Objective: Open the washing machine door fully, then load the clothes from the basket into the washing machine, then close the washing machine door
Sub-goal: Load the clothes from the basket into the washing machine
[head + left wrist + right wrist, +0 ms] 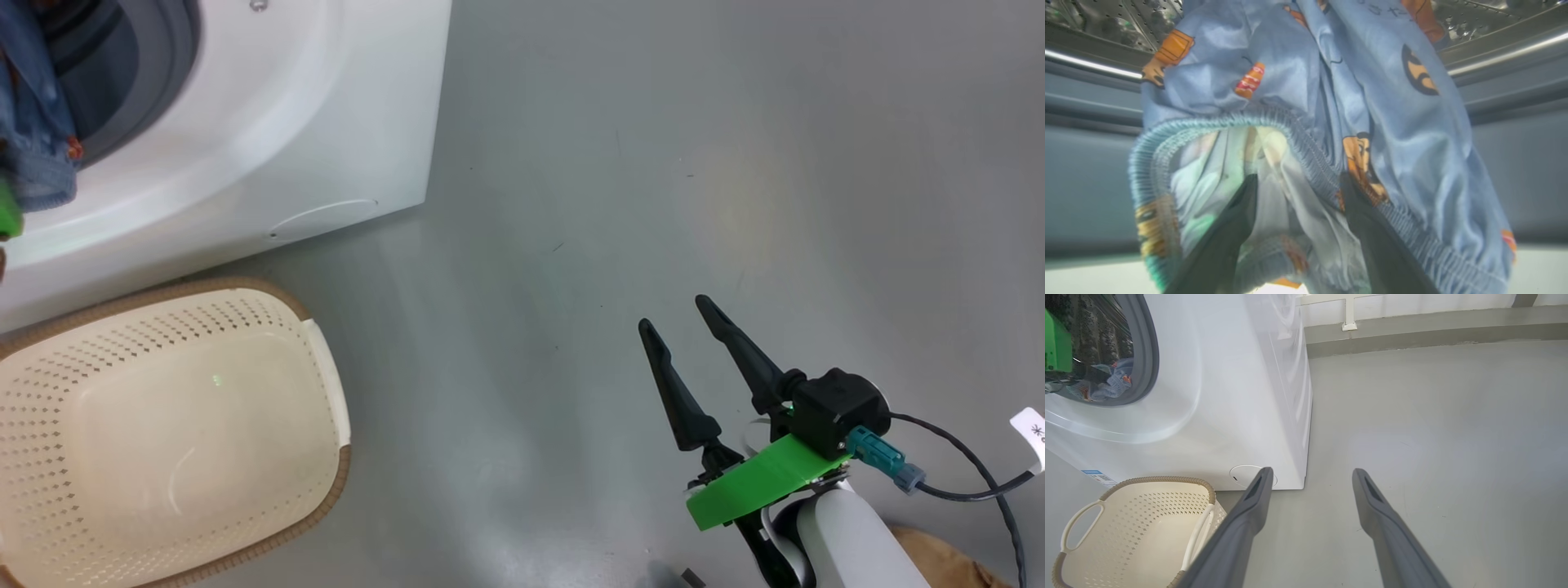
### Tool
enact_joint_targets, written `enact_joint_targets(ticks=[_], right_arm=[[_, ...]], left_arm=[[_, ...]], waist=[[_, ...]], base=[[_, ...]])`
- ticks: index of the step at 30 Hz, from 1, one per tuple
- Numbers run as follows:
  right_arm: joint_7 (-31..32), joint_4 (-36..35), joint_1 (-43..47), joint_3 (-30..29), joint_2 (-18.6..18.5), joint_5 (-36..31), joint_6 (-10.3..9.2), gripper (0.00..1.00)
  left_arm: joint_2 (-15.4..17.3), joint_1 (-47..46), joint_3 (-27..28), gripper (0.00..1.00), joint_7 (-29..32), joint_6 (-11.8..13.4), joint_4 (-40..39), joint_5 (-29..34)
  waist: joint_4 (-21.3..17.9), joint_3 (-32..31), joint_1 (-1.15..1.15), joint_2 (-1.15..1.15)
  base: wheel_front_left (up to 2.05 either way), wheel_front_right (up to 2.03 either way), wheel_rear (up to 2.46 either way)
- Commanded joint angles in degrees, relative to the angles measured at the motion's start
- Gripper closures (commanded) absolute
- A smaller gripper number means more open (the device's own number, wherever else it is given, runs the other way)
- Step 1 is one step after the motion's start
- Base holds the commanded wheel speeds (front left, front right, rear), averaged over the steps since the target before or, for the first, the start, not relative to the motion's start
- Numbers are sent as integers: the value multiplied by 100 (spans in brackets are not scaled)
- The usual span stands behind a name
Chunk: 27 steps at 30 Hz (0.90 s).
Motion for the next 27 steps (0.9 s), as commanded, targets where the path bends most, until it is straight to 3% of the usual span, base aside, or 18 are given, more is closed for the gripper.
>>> enact_joint_targets(ticks=[1, 16, 19, 20, 21, 23, 24, 27], right_arm=[[-27, -117, 175, 126, 30, 10, 9, 0], [-27, -182, 287, 181, 30, 46, 9, 0], [-27, -203, 298, 190, 30, 59, 9, 0], [-27, -210, 300, 192, 30, 63, 9, 0], [-27, -216, 302, 193, 30, 65, 9, 0], [-27, -228, 301, 191, 30, 70, 9, 0], [-27, -234, 300, 186, 30, 71, 9, 0], [-27, -242, 305, 157, 30, 75, 9, 0]], left_arm=[[218, -159, 80, 0, 38, -46, -48, -46], [229, -414, -143, 0, 47, -117, 461, 13], [224, -480, -155, 28, 26, -140, 566, -12], [223, -501, -167, 48, 16, -151, 595, -13], [222, -520, -180, 55, 4, -167, 621, -13], [229, -558, -192, 79, -17, -216, 679, -32], [234, -579, -193, 100, -39, -238, 702, -44], [245, -635, -201, 100, -153, -278, 746, -62]], waist=[[-26, -13, 0, 0], [-251, 34, 0, 0], [-284, 70, 0, 0], [-294, 84, 0, 0], [-302, 99, 0, 0], [-318, 128, 0, 0], [-322, 140, 0, 0], [-317, 173, 0, 0]], base=[[0, 0, 0], [0, 0, 0], [0, 0, 0], [0, 0, 0], [0, 0, 0], [0, 0, 0], [0, 0, 0], [0, 0, 0]])
